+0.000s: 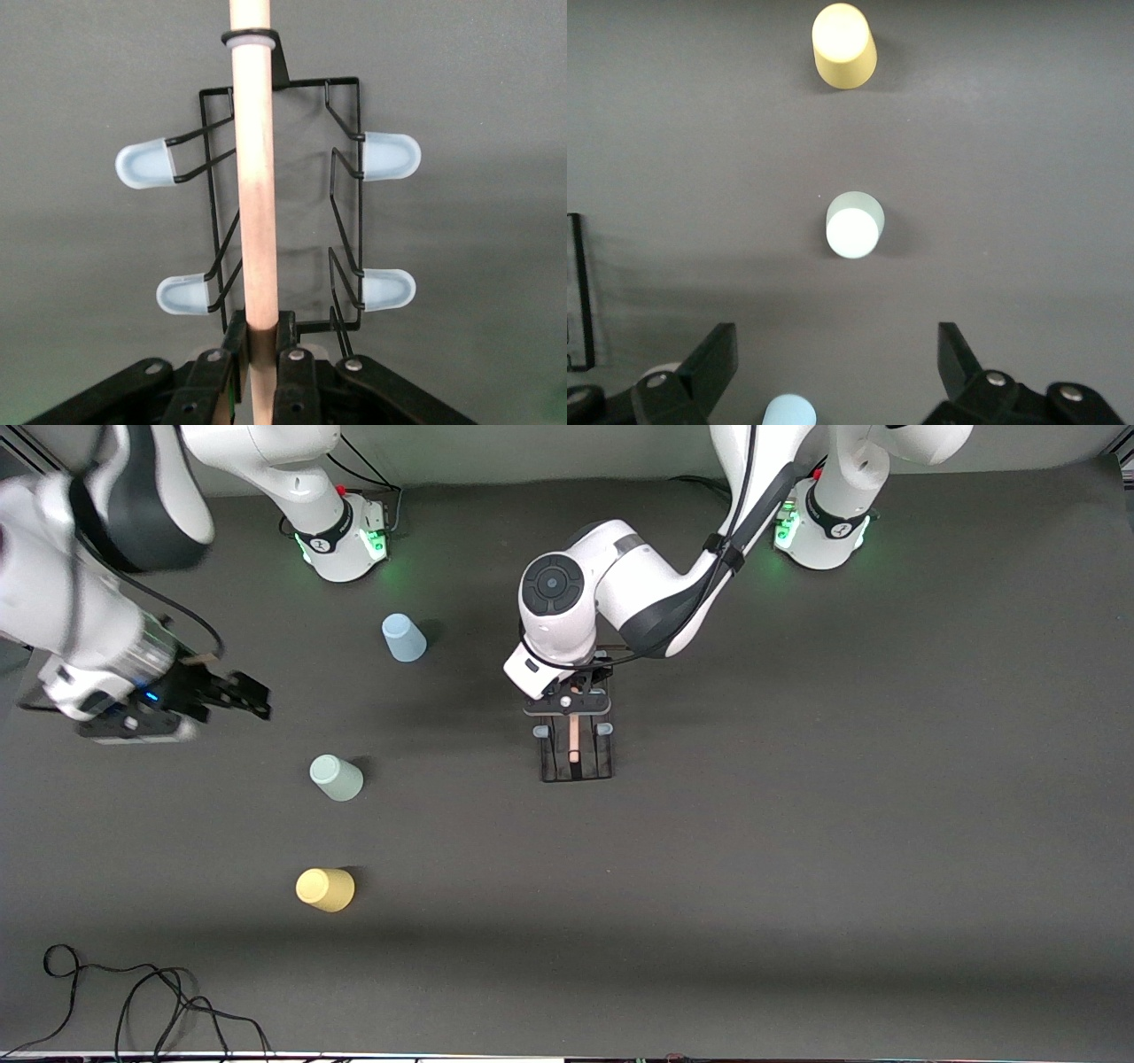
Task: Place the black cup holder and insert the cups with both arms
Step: 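Carry the holder to mid-table while the right gripper reaches the green cup, then release the holder with the left gripper while the right gripper grasps the cup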
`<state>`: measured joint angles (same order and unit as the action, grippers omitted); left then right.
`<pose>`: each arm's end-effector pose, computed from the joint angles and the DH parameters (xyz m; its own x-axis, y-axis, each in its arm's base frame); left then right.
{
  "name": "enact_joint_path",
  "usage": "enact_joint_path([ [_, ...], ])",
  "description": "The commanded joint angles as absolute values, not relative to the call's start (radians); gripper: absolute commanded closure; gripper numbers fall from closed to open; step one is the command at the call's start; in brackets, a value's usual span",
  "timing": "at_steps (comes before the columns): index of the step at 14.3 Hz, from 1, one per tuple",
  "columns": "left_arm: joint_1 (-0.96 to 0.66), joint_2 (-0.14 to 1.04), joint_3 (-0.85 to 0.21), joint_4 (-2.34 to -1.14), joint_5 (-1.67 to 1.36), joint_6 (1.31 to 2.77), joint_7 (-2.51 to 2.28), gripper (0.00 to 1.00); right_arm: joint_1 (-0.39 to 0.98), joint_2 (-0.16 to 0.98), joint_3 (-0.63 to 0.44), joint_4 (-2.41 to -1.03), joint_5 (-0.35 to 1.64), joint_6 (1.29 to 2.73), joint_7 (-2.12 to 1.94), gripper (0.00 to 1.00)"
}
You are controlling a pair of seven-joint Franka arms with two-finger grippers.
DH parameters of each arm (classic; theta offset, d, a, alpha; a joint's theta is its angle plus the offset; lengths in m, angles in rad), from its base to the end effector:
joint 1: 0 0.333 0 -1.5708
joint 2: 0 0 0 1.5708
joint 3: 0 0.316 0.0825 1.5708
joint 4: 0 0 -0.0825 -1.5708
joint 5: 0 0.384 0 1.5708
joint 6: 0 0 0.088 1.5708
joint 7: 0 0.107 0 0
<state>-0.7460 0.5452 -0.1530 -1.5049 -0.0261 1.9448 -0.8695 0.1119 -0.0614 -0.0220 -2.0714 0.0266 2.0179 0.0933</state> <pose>0.4402 -0.5306 0.3446 0.9897 0.0000 -0.1429 -0.0016 -0.9999 -0.0109 0.5322 0.0494 0.4586 0.9999 -0.0148 0.0053 -0.0147 -0.9996 -0.0260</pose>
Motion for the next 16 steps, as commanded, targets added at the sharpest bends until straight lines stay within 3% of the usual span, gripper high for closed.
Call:
enact_joint_path([
  [1, -0.756, 0.557, -0.147, -1.470, -0.031, 1.940, -0.867, 0.00, 0.133, -0.003, -0.029, -2.157, 0.040, 2.173, 0.120, 0.00],
  [6, -0.668, 0.485, -0.146, -1.392, -0.037, 1.807, -0.844, 0.00, 0.133, 0.156, -0.029, -2.230, 0.041, 2.422, 0.121, 0.00],
  [14, -0.358, 0.330, -0.112, -1.384, 0.021, 1.597, -0.550, 0.00, 0.135, 0.307, -0.031, -2.255, 0.040, 2.554, 0.120, 0.00],
  [15, -0.307, 0.309, -0.112, -1.400, 0.021, 1.595, -0.519, 0.00, 0.135, 0.305, -0.031, -2.264, 0.040, 2.551, 0.120, 0.03],
  [16, -0.272, 0.296, -0.110, -1.413, 0.026, 1.597, -0.502, 0.00, 0.135, 0.302, -0.031, -2.267, 0.040, 2.548, 0.118, 0.23],
])
